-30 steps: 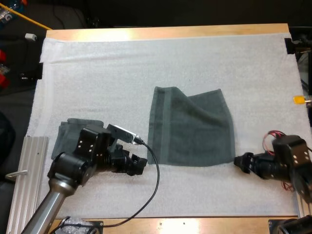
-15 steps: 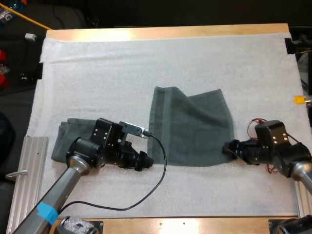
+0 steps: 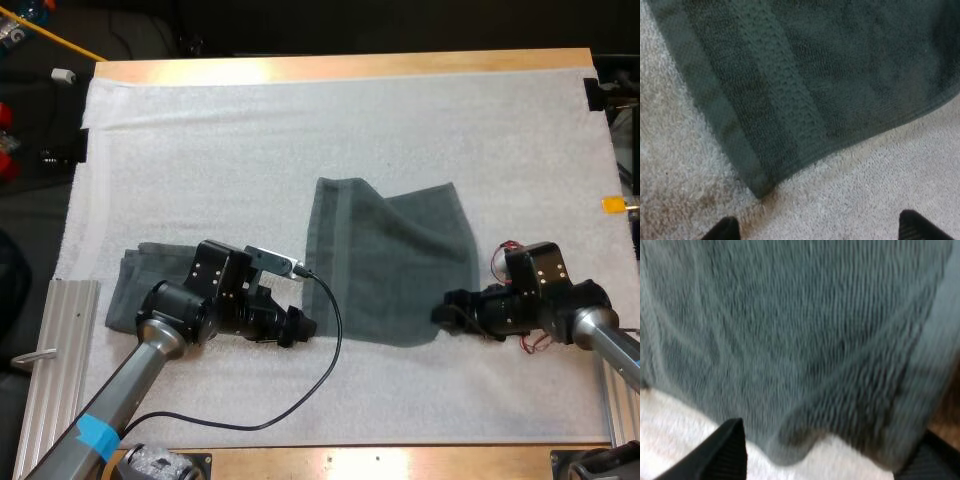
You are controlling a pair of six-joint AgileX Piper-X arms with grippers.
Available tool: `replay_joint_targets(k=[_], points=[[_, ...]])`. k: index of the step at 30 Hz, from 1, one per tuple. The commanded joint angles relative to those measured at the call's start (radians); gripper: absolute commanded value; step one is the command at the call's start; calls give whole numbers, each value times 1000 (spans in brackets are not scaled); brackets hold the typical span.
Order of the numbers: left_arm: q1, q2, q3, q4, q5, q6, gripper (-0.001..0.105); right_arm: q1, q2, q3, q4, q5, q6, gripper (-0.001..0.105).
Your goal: Pick towel from pile, fold and stack
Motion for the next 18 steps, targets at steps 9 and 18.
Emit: replay_joint_targets(k=[9,18], points=[[3,2,0,-2,7,3,62,3,-60,-2,156,38,-33,59],[3,2,0,-2,7,3,62,3,-61,29,76,123,-7,39]])
